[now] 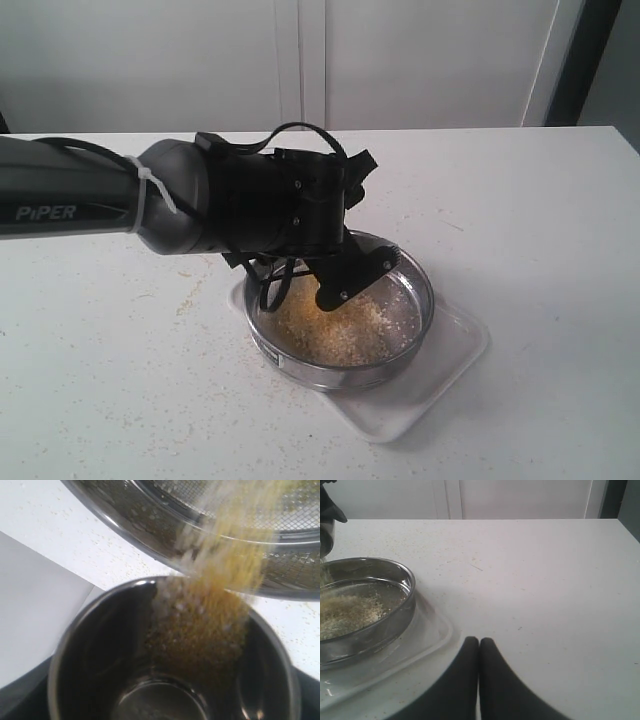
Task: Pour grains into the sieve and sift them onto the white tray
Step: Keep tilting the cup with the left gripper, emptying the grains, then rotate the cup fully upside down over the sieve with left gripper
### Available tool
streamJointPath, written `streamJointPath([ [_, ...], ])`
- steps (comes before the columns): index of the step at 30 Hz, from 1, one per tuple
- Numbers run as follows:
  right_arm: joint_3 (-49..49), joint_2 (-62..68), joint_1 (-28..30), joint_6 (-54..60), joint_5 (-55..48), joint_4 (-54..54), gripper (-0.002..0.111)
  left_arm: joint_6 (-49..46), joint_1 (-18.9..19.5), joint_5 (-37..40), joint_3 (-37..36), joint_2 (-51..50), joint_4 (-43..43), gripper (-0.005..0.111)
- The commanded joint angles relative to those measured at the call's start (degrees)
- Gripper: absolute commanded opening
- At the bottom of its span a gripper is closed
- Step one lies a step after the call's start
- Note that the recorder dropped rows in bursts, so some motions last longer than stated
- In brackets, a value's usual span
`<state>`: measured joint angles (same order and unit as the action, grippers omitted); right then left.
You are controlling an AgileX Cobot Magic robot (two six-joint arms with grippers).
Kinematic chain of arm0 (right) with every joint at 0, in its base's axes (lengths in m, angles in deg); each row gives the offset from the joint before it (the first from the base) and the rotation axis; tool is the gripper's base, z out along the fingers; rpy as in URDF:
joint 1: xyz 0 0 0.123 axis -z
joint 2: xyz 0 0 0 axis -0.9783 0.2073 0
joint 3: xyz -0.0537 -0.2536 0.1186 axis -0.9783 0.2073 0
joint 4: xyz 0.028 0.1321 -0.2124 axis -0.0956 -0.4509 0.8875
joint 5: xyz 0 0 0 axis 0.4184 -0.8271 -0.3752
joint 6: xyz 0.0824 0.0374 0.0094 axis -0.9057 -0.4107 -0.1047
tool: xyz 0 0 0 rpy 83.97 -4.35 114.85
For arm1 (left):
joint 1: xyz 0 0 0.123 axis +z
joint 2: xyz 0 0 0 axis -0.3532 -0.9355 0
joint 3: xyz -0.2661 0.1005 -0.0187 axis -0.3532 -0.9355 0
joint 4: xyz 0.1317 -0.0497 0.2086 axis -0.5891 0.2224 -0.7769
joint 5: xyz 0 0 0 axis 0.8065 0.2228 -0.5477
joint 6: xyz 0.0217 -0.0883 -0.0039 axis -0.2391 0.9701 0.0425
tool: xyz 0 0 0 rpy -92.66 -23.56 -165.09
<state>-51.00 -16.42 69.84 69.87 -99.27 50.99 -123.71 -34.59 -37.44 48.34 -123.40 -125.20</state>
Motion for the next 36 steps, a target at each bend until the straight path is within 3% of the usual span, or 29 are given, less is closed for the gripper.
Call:
streamJointPath([
  [1,0.2,-0.4,-0.1,-0.1,0.3,0.4,0.000,-0.1,-0.7,1.0,0.5,0.5,-1.1,0.000],
  [16,0.2,-0.4,-0.1,-0.1,0.3,0.4,0.000,5.2,-1.5,3.6,0.5,0.3,-3.9,0.000],
  [25,0.2,-0.4,-0.1,-0.1,0.3,0.4,0.000,16.9,-4.2,7.7,0.5,-3.7,-15.6,0.000],
  [32,0.2,-0.4,-0.1,-0.1,0.3,0.4,0.000,18.4,-4.5,11.7,0.5,-6.3,-17.6,0.000],
  [36,0.2,-0.4,-0.1,-0.1,0.3,0.4,0.000,25.5,-5.2,14.9,0.5,-7.4,-24.7,0.000],
])
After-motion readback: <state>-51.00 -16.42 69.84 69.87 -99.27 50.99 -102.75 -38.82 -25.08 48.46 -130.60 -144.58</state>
